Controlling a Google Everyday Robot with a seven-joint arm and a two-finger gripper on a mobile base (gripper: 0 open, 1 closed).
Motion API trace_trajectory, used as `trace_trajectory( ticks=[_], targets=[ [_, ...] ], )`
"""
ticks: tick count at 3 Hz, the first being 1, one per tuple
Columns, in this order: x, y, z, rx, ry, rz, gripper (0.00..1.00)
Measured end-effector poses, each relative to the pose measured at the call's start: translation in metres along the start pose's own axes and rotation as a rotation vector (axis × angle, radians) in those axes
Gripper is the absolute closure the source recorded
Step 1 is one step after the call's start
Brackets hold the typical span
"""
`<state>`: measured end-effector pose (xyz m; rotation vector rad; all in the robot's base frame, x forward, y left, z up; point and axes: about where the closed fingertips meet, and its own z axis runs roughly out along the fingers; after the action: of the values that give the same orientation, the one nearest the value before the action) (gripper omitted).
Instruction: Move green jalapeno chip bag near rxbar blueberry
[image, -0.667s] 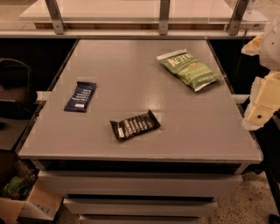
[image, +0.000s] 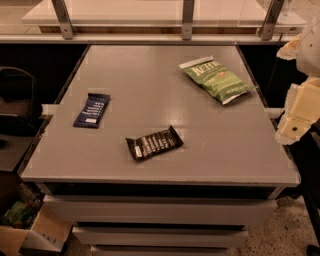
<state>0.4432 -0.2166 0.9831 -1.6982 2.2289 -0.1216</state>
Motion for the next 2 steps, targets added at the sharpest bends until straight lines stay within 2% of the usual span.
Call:
trace_trajectory(
  ticks=[1, 2],
  targets=[
    [-0.002, -0.022, 0.01, -0.003, 0.036, 0.035, 0.0],
    [-0.007, -0.051, 0.039, -0.013, 0.085, 0.086, 0.0]
  ],
)
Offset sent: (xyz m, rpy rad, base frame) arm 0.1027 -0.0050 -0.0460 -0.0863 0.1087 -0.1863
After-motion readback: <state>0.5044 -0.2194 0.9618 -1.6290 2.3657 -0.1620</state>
